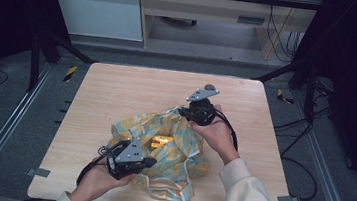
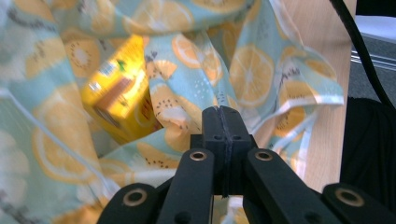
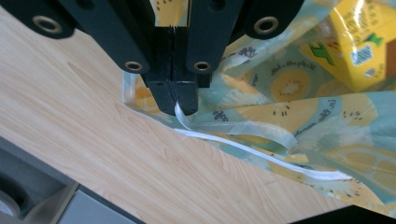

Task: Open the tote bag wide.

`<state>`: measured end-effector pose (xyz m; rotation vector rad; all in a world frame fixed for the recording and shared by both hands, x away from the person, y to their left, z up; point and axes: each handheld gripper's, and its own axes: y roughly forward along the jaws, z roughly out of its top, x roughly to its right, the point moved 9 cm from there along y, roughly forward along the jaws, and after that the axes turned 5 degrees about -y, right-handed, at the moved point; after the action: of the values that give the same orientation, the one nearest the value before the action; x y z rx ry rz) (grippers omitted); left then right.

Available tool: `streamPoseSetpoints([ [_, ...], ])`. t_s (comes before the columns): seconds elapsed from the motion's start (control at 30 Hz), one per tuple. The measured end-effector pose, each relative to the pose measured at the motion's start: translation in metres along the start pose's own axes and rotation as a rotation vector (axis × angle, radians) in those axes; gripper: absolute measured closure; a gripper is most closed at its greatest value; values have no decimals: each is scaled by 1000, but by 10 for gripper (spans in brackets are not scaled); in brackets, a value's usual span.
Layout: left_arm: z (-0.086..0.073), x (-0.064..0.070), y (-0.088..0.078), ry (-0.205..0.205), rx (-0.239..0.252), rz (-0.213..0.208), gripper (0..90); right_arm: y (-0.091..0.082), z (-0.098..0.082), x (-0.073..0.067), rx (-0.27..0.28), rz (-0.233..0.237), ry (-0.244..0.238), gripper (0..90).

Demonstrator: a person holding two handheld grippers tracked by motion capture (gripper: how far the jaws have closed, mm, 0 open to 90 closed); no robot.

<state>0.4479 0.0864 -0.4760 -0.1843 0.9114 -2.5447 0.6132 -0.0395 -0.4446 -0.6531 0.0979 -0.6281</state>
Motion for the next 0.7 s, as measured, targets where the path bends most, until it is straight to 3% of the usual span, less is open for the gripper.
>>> streamPoseSetpoints([
  [0.13, -9, 3, 4, -7, -16, -14, 900, 3, -8, 4, -16, -7, 11, 898],
  [0.27, -21, 7, 13, 27, -73, -15, 900, 6, -20, 7, -41, -9, 27, 898],
  [0.4, -34, 1, 18, 45, -124, 5, 900, 10, -32, 11, -61, -18, 42, 898],
  [0.5, -42, -3, 19, 34, -141, 10, 900, 14, -43, 15, -80, -26, 50, 899],
  [0.57, -44, -9, 19, 45, -145, 37, 900, 17, -49, 17, -93, -28, 54, 899],
  [0.7, -51, -12, 20, 50, -162, 25, 900, 24, -59, 24, -114, -44, 83, 900],
])
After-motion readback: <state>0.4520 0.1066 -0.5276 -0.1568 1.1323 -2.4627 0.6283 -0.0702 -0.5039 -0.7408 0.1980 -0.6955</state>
